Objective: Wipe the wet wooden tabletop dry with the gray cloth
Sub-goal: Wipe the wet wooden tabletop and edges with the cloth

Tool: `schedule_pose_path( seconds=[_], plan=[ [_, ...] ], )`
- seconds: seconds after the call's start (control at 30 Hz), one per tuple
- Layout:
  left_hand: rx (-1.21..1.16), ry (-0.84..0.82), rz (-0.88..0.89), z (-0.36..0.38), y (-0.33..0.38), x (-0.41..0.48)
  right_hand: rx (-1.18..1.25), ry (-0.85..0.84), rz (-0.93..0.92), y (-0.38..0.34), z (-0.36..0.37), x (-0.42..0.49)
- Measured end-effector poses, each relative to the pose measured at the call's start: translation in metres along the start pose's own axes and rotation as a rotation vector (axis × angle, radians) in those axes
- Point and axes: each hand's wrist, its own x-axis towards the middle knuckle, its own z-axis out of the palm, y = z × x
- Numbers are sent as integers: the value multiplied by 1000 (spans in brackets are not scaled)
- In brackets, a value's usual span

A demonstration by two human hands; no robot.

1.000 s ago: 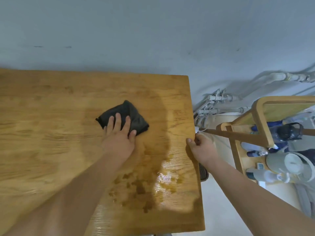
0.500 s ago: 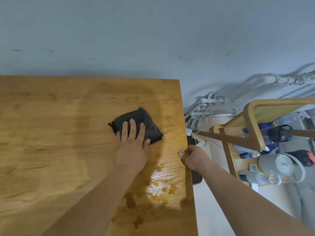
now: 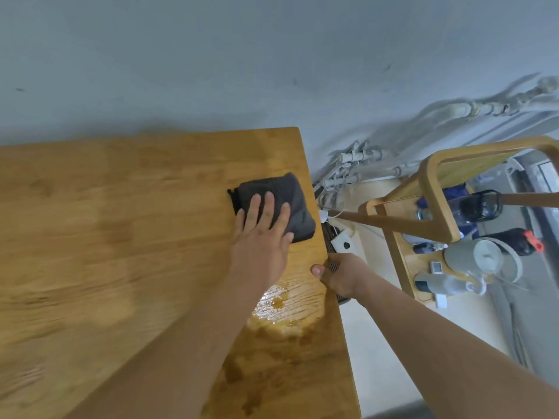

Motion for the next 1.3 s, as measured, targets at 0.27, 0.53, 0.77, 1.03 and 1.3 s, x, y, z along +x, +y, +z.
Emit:
schedule_pose_path(
  seconds=[0.27, 0.53, 0.77, 1.03, 1.3],
  plan=[
    [250, -197, 546, 3, -51, -63, -33, 154, 29, 20, 12, -15],
    [-50, -18, -236, 26, 59, -80, 194, 190, -115, 87, 31, -78],
    [93, -142, 220, 73, 116, -190, 286, 139, -91, 130, 39, -116],
    [97, -126, -130, 43, 67, -171, 148, 102, -162, 134, 56, -128],
    [94, -95, 183, 103, 134, -246, 22, 250, -189, 143, 66, -125]
  ],
)
